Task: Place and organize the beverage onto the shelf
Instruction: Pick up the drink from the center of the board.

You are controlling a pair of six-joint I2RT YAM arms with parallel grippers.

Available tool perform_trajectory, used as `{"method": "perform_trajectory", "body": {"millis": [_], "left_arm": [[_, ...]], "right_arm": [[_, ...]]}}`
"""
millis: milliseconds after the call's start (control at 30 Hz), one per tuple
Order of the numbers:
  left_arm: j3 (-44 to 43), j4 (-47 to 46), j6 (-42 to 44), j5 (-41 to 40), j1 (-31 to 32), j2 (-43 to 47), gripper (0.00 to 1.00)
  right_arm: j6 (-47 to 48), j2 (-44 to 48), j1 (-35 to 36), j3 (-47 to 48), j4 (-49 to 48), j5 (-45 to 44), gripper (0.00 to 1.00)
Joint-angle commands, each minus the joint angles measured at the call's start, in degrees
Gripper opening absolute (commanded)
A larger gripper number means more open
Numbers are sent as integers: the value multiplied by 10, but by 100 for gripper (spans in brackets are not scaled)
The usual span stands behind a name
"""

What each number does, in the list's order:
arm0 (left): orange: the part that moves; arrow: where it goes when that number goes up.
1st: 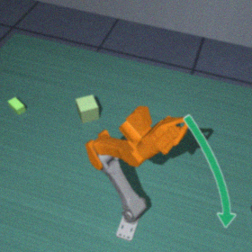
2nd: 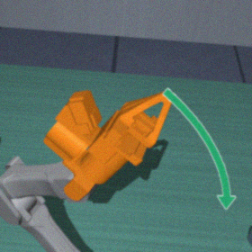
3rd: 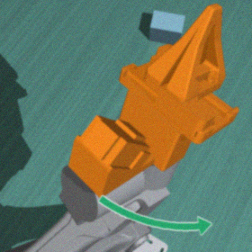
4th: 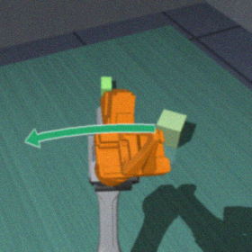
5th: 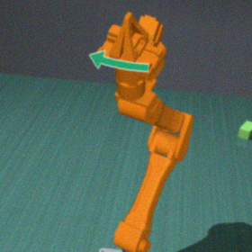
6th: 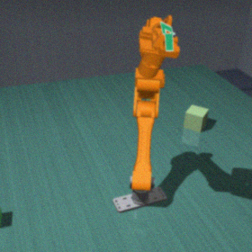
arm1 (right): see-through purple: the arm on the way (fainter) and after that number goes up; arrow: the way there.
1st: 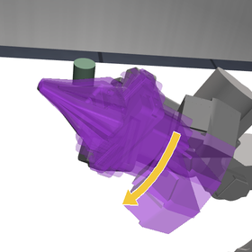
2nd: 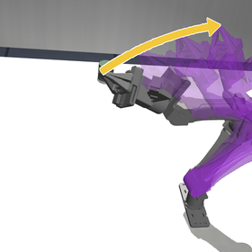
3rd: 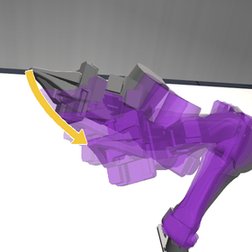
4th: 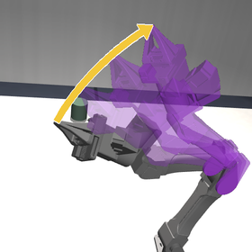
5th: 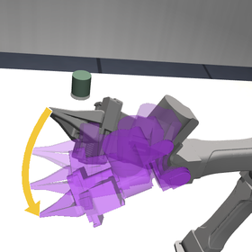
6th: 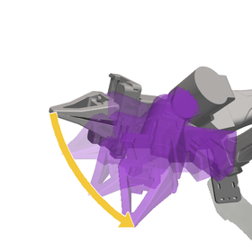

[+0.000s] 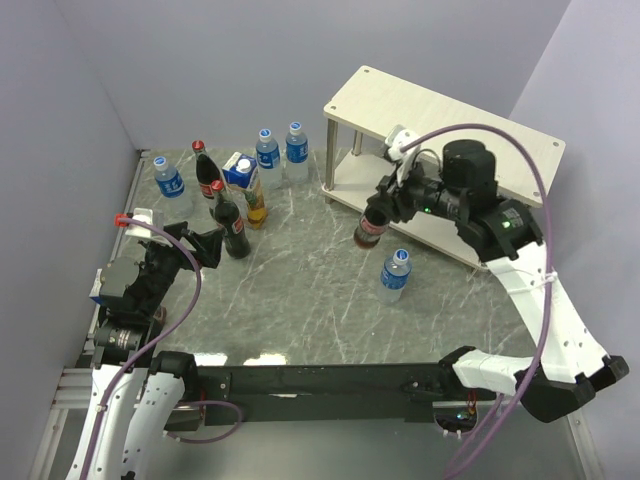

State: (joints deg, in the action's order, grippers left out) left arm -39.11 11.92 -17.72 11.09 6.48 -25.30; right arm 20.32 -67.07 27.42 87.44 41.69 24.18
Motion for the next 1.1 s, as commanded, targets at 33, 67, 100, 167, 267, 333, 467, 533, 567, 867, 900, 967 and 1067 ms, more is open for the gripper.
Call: {"method": "perform_trajectory", "body": {"millis": [33, 67, 100, 167, 267, 333, 467, 533, 567, 867, 900, 967, 1067], "left_arm": [[-18, -9, 7, -1, 2, 5, 100], [-17, -9, 7, -1, 2, 7, 100], [-18, -9, 7, -1, 2, 8, 100], [-18, -10, 7, 0, 2, 7, 100], [-18, -10, 7, 2, 2, 9, 100], [-17, -11, 8, 12, 2, 10, 100], [-14, -48, -10, 114, 3, 16, 99], [-16, -67, -17, 179, 6, 7, 100], [-20, -87, -29, 230, 8, 2, 100], [-100, -104, -58, 302, 105, -134, 99], [-119, -91, -51, 270, 152, -146, 100], [-150, -85, -36, 236, 203, -185, 99], [-194, -78, -17, 170, 294, -245, 100]], "right_arm": [[-6, 19, -21, 119, -52, -47, 0], [-8, 18, -27, 131, -50, -50, 0], [-10, 15, -37, 142, -43, -54, 0], [-16, 11, -49, 174, -37, -52, 0], [-26, 3, -81, 208, -24, -36, 0], [-33, 1, -100, 225, -17, -21, 0], [-40, -7, -106, 253, 11, -5, 0], [-49, -11, -106, 262, 29, 7, 0], [-53, -10, -106, 259, 29, 17, 0], [-118, -5, -106, 241, 38, 106, 0], [-129, -4, -105, 234, 38, 118, 0], [-142, -2, -105, 225, 34, 126, 0], [-158, 4, -105, 208, 29, 146, 0]]}}
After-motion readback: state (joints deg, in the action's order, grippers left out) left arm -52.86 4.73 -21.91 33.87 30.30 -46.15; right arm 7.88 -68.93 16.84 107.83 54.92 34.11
